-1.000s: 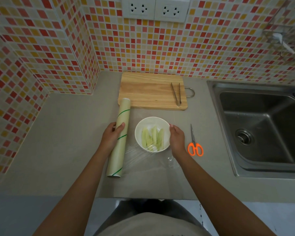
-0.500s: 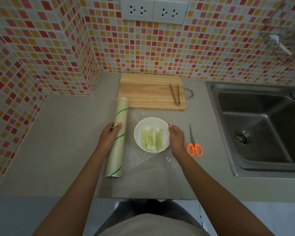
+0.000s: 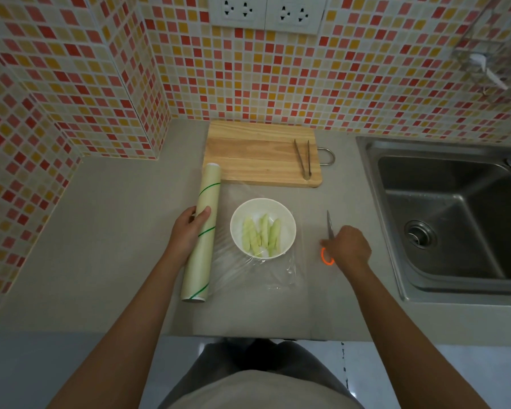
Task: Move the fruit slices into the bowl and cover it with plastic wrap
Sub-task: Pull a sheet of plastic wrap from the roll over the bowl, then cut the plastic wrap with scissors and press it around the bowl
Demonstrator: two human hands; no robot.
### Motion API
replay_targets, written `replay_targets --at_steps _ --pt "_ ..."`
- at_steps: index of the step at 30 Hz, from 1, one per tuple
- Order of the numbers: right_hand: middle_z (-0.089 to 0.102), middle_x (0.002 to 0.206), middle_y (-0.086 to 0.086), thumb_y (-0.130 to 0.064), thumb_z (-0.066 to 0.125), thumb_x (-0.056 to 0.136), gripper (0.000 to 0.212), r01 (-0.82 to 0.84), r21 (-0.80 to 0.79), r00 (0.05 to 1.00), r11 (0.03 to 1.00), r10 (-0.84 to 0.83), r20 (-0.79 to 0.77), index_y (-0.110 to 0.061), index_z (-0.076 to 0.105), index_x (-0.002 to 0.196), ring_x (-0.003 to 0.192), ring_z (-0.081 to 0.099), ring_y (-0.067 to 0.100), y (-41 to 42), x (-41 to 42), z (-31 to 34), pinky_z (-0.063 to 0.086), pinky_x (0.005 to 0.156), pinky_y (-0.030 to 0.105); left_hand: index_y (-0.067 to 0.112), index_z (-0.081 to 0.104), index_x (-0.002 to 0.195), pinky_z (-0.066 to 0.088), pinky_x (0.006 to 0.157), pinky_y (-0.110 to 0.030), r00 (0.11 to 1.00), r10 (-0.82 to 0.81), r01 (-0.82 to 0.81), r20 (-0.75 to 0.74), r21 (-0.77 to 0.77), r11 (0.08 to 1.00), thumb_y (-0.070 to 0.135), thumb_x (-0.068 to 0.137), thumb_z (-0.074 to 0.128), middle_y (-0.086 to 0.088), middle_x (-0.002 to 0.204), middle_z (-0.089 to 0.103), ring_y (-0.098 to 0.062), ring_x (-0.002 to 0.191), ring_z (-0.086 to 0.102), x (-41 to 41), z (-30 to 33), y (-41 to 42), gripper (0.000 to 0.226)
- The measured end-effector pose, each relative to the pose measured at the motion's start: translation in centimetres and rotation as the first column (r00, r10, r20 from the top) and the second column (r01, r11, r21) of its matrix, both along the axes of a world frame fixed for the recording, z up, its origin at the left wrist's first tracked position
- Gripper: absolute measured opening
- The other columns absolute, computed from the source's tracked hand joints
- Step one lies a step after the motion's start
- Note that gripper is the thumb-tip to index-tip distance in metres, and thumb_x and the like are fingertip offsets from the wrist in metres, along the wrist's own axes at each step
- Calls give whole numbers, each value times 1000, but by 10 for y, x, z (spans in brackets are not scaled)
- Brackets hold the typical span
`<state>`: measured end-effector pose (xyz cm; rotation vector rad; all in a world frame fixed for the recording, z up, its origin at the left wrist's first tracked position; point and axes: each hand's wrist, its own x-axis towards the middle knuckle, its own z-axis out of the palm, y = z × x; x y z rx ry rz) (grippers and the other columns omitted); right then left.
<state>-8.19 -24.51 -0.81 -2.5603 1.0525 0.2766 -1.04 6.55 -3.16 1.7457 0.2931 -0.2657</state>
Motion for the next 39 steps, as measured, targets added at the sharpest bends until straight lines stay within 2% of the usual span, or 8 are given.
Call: replay_targets --at_steps 3,9,13,20,24,31,35,39 --pt "65 110 15 -18 73 73 31 -23 27 991 999 27 -134 -4 64 99 101 65 32 -3 -7 4 48 74 30 15 65 104 49 69 -32 1000 -3 3 6 0 1000 40 91 61 -1 85 65 -17 75 62 1 1 0 28" --pt "64 115 18 -17 70 80 33 12 89 989 996 1 -150 0 62 107 104 64 33 0 -5 8 49 75 32 12 65 103 54 76 -46 1000 -5 3 -19 -59 998 40 89 62 -16 92 67 -32 83 66 2 3 0 31" --pt "64 115 16 -18 68 82 30 27 68 993 997 -18 -119 -2 63 107 105 63 33 5 -6 8 48 77 31 14 65 100 51 69 -38 1000 -4 4 -5 -39 999 41 89 62 -7 85 64 -23 75 63 3 4 -1 30" --pt "67 78 11 -19 70 67 15 138 209 990 968 -131 -45 -7 61 69 74 67 29 9 -1 8 48 63 29 14 65 101 51 71 -40 1000 2 -2 -2 -34 999 42 88 63 -9 86 65 -25 75 63 2 4 1 31" --pt "56 51 10 -26 71 76 29 168 429 978 888 -205 42 -5 63 58 44 50 22 8 -5 1 44 47 28 15 65 101 53 71 -40 1000 7 -7 8 -32 999 41 88 63 -10 88 65 -26 76 64 1 6 0 29" --pt "67 79 17 -16 69 81 26 213 669 901 712 -408 147 8 71 92 63 58 22 38 -4 31 38 52 26 17 65 98 51 62 -30 1000 21 -21 11 -11 1000 40 90 62 -4 83 63 -18 68 61 0 7 -2 24" --pt "67 66 5 -2 62 82 12 32 823 929 567 -321 185 -5 71 74 39 46 6 81 -22 61 33 45 18 16 64 95 49 60 -28 1000 10 -10 23 -8 1000 40 90 61 -1 79 62 -17 66 60 1 8 -3 24" --pt "59 63 3 -3 60 88 25 -25 904 967 428 -220 130 -14 66 66 46 35 8 120 -47 60 27 42 18 16 63 94 48 61 -29 999 -5 6 36 -18 1000 39 91 61 0 77 61 -16 66 59 5 7 -3 23"
